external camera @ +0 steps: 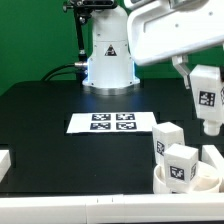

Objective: Assemble stool

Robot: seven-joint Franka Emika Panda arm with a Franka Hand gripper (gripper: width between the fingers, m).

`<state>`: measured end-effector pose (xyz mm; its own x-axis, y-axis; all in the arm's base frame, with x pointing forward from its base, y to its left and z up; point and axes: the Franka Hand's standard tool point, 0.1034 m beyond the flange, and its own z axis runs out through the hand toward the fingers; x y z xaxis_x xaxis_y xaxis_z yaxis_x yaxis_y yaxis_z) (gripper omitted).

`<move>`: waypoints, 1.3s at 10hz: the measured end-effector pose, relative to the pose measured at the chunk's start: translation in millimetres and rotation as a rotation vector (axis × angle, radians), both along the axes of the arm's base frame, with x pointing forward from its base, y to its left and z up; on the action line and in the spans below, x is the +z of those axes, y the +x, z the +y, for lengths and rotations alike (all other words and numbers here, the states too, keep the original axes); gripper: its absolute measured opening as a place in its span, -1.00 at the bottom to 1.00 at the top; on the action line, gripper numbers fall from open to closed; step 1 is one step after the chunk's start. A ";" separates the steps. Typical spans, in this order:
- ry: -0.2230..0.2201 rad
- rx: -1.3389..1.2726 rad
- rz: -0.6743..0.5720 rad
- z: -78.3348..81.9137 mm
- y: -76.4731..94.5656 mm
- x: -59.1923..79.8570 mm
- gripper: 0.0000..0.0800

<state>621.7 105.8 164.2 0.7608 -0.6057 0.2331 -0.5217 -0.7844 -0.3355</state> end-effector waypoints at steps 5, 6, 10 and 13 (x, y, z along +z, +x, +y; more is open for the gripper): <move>0.008 -0.053 -0.011 19.1 -2.7 -13.5 -0.18; 0.008 -0.052 -0.011 19.5 -2.9 -13.8 -0.18; -0.040 -0.044 -0.053 10.2 -6.1 -32.7 -0.18; -0.058 -0.043 -0.052 9.5 -11.3 -48.6 -0.18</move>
Offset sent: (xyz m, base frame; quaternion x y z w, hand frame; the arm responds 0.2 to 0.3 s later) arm 0.0000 0.0000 0.0000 0.0000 0.0000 0.0000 1.0000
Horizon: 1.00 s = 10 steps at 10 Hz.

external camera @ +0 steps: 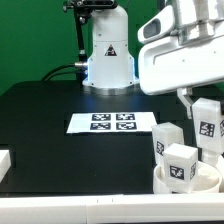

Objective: Assemble stool

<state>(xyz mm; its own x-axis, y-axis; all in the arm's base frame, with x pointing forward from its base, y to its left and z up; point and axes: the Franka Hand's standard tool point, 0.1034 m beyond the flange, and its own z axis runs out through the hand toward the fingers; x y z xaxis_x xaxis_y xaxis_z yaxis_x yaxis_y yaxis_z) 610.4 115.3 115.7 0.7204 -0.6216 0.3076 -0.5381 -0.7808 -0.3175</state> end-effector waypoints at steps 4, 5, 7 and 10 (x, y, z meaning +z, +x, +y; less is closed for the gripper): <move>-0.010 0.005 0.024 0.9 -5.7 -15.9 -0.18; -0.011 0.005 0.026 0.6 -6.0 -17.0 -0.18; -0.015 0.005 0.034 -0.3 -7.9 -22.7 -0.18; -0.024 0.006 0.028 -0.5 -8.0 -28.6 -0.18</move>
Offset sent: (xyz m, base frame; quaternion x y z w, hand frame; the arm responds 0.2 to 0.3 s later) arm 0.0010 -0.0031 -0.0110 -0.0080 0.0113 -0.0017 0.9999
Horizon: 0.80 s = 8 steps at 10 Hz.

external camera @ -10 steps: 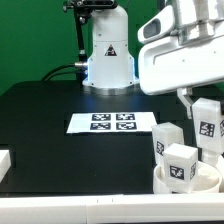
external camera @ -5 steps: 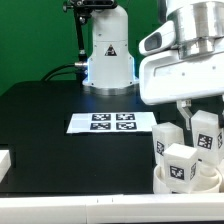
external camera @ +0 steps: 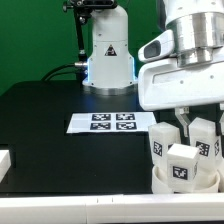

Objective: Assemble stool

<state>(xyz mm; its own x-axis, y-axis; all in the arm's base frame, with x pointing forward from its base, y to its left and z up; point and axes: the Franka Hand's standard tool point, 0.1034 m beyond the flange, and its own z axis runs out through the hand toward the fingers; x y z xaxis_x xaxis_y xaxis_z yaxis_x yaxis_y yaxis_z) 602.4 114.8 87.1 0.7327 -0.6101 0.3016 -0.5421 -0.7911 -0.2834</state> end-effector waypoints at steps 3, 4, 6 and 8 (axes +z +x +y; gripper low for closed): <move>-0.015 -0.002 -0.019 -3.9 0.3 -4.1 -0.18; -0.015 -0.002 -0.019 -3.8 0.3 -4.1 -0.18; -0.015 -0.002 -0.019 -3.9 0.2 -4.2 0.03; -0.015 -0.002 -0.019 -3.9 0.2 -4.3 0.57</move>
Offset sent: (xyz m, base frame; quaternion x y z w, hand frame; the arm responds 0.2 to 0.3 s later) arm 0.0000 0.0000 0.0000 0.0000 0.0000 0.0000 1.0000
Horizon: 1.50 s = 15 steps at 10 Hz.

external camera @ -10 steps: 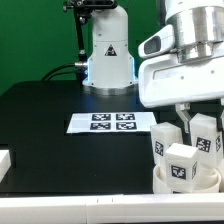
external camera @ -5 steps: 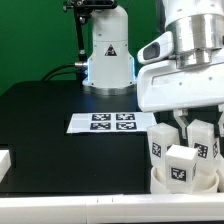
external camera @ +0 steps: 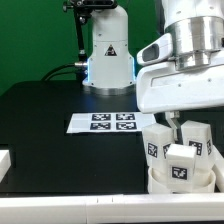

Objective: Assemble stool

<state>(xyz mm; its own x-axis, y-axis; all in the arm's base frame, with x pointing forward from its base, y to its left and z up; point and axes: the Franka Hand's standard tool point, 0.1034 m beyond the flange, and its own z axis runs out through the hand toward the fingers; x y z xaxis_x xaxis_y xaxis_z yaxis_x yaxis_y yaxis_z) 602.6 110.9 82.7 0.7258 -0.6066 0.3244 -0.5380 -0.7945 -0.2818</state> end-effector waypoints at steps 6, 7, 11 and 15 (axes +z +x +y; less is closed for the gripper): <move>0.027 0.037 0.022 -12.2 6.8 39.6 0.62; 0.040 0.039 0.031 -14.7 8.0 48.5 0.62; 0.052 0.114 0.113 -12.9 12.3 53.9 0.62; 0.056 0.509 0.314 -24.0 7.9 44.9 0.62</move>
Offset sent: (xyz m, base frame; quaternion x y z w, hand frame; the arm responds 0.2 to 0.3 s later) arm -0.0056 -0.0018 0.0312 0.0004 -0.0692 0.0097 0.9976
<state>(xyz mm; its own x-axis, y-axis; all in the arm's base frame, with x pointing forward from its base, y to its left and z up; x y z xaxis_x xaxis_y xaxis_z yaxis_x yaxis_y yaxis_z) 610.5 86.9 127.7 0.9856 -0.1671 0.0253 -0.1576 -0.9627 -0.2198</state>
